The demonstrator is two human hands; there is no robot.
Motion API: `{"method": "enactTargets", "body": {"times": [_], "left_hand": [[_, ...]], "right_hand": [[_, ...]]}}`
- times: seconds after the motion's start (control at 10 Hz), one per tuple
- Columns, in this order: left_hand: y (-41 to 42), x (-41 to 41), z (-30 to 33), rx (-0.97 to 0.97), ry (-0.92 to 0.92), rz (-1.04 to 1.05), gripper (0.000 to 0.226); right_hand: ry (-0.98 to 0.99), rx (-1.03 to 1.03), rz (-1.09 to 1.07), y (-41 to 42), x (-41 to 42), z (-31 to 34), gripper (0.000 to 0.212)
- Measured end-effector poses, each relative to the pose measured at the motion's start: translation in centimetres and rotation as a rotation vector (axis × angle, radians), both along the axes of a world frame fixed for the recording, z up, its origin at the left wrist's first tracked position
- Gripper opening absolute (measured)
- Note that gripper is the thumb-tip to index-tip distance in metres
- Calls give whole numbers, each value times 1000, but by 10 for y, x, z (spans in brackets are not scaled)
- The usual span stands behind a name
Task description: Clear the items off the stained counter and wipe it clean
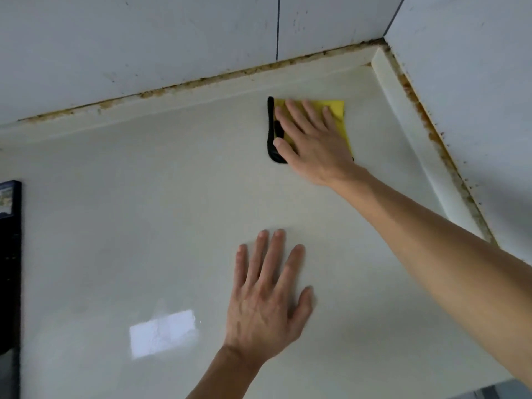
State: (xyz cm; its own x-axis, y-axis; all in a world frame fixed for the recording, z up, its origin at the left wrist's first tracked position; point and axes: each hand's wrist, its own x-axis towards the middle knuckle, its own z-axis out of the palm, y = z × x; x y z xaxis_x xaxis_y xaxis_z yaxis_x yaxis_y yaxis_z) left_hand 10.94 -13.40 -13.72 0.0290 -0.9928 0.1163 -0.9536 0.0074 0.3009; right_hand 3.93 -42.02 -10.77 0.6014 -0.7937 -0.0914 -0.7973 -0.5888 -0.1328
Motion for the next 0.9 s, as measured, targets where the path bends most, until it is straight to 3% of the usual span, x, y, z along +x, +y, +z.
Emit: {"method": "enactTargets", "body": {"times": [0.1, 0.4, 0.7, 0.9], "left_hand": [[-1, 2, 0, 7, -19, 4, 64], [1, 3, 5, 33, -46, -22, 66], [3, 2, 35, 202, -37, -81, 58], [49, -4, 84, 251, 112, -31, 49]], "right_hand": [[-1, -43, 135, 45, -37, -3, 66], [22, -53, 58, 187, -151, -8, 65], [53, 111, 82, 239, -168, 13, 64], [-236, 239, -122, 292, -166, 58, 53]]}}
